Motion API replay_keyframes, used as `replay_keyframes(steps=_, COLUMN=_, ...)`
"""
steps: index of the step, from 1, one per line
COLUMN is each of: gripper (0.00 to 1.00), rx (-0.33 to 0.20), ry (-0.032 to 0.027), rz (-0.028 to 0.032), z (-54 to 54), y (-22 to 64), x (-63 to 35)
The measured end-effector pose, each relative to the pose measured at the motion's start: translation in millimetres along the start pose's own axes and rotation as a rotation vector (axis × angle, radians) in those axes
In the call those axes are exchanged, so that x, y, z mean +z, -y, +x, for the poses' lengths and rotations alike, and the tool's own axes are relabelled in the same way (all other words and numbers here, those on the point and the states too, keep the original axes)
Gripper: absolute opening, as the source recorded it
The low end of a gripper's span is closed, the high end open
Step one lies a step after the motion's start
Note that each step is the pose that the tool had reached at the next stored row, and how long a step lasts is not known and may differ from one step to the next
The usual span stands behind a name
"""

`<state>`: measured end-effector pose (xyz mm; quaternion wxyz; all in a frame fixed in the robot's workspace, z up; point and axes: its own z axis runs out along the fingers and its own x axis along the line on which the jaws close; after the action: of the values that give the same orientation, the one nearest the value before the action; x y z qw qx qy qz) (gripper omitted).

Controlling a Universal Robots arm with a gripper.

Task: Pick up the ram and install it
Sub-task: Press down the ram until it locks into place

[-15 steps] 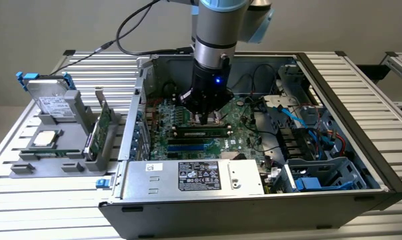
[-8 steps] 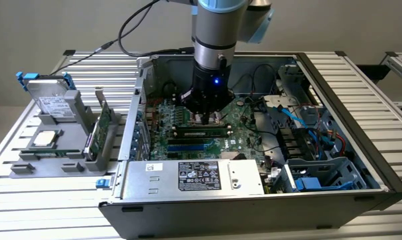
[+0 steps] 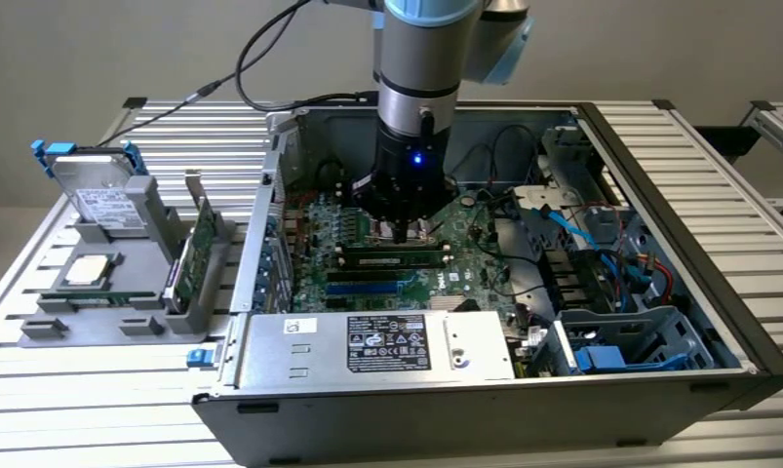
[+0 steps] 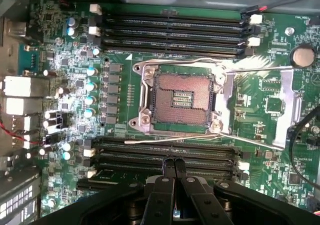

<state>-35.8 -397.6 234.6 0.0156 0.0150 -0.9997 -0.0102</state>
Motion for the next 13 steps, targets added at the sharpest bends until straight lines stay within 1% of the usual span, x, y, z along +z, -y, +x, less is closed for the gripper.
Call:
replay_keyframes(steps=3, gripper=0.1, rx=0.011, ry=0.0003, rz=-0.0004, z=0.2, y=2.1, x=-0.1)
replay_keyframes(steps=8, gripper=0.1, rx=0.011, ry=0.0003, rz=-0.0004, z=0.5, y=11.5, x=-1.2)
replay_keyframes(steps=13, gripper=0.1, rx=0.012, ry=0.0003, rz=-0.0003, z=2.5, y=17.5, x=-6.7)
